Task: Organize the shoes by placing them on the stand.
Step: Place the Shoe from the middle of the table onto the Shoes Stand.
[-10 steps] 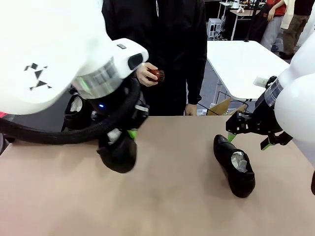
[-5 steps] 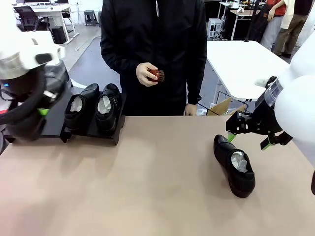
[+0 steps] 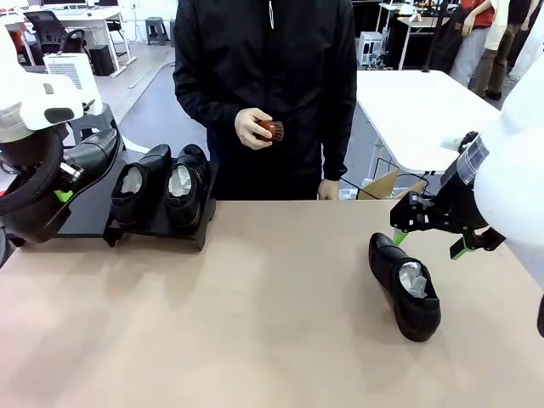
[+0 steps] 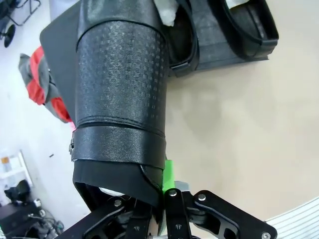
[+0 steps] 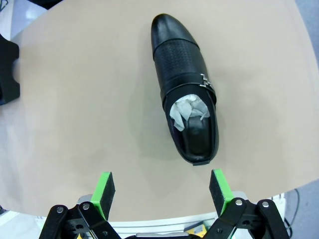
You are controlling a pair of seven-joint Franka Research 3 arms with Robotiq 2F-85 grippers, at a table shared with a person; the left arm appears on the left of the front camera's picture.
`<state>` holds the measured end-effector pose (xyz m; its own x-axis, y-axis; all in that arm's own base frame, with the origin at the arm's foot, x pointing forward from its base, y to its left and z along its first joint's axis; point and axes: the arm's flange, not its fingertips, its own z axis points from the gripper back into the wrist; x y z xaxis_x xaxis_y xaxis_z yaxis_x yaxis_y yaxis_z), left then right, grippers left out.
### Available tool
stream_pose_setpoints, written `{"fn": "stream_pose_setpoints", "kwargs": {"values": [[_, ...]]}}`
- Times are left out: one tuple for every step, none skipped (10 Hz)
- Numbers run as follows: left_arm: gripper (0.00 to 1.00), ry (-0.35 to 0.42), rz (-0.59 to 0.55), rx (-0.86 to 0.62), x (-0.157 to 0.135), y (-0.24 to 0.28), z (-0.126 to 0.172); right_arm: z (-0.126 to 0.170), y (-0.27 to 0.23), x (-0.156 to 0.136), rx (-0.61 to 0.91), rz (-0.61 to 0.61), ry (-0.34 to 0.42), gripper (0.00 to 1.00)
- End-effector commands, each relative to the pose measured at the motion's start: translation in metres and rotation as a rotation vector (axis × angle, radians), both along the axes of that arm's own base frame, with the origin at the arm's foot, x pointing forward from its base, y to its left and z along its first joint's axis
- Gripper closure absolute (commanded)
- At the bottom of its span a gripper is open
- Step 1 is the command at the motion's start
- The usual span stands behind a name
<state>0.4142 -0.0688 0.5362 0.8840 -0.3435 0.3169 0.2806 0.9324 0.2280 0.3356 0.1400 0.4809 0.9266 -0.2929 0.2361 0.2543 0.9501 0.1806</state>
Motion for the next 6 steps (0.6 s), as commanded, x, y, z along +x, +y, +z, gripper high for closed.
{"fn": "stream_pose_setpoints", "kwargs": {"values": [[1.0,0.002,0.007,-0.003,0.003,0.003,-0.002,0.001,-0.001,0.0,0.0,0.016,-0.001,0.0],[1.0,-0.053,0.045,0.051,0.017,0.006,-0.001,0.001,-0.001,0.0,0.0,0.016,-0.001,0.0],[1.0,-0.045,-0.043,-0.07,0.034,0.014,0.002,0.001,-0.001,0.0,0.0,0.016,-0.001,0.0],[1.0,-0.085,-0.011,-0.048,0.051,0.026,-0.002,0.001,-0.001,0.0,0.0,0.016,-0.001,0.0],[1.0,-0.085,0.055,0.002,0.07,0.042,-0.013,0.001,-0.001,0.0,0.0,0.016,-0.001,0.0],[1.0,-0.107,0.124,0.046,0.087,0.055,-0.023,0.001,-0.001,0.0,0.0,0.016,-0.001,0.0]]}}
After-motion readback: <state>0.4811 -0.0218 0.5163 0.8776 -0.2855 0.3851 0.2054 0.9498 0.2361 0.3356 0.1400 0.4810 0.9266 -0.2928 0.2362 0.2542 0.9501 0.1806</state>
